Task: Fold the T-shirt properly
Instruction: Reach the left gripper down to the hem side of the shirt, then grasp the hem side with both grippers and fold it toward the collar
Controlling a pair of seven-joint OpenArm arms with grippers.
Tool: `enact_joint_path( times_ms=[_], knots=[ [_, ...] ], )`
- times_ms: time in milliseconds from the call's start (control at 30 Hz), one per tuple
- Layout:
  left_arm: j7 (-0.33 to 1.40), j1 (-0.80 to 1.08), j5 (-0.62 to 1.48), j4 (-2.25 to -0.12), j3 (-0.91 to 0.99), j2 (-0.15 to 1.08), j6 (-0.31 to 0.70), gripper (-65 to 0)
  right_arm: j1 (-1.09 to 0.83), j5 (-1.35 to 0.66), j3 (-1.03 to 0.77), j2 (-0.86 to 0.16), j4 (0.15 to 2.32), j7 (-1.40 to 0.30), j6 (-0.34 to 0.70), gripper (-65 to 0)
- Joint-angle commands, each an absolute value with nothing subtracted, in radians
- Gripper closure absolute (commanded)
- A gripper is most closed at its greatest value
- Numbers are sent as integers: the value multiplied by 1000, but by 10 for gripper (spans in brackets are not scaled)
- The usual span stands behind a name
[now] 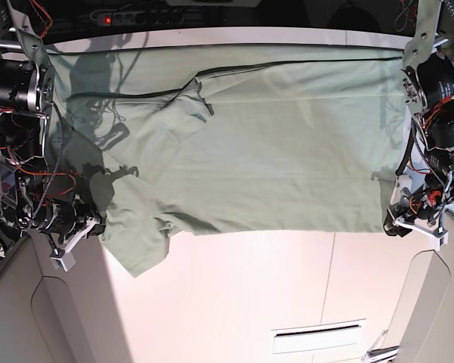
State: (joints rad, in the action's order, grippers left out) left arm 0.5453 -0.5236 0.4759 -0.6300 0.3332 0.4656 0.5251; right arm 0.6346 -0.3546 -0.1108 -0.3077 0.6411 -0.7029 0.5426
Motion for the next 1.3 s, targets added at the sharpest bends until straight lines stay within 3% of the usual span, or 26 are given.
enact_joint_path(
  times_ms=[0,533,600,733,767,867,1000,1267],
  knots=[
    [550,-545,490,-640,333,482,544,-351,667,-367,-113,-319,655,-688,547,0],
    [584,-545,527,-640,333,432,588,-342,667,-367,-113,-318,655,-688,547,0],
    [584,-545,527,-640,333,430,588,-276,667,-367,-113,-318,655,-688,547,0],
    [572,-546,527,-640,333,436,588,-27,667,-367,-113,-319,655,-689,547,0],
    [571,-546,528,-640,333,437,588,0,667,-368,-113,-319,656,-689,547,0],
    [570,-545,539,-645,333,439,591,0,661,-367,-114,-319,683,-705,547,0],
    [578,-488,585,-713,334,449,677,0,570,-367,-114,-319,867,-723,547,0],
    [705,-258,744,-1084,428,458,678,0,312,-368,-114,-322,1361,-831,521,0]
  ],
)
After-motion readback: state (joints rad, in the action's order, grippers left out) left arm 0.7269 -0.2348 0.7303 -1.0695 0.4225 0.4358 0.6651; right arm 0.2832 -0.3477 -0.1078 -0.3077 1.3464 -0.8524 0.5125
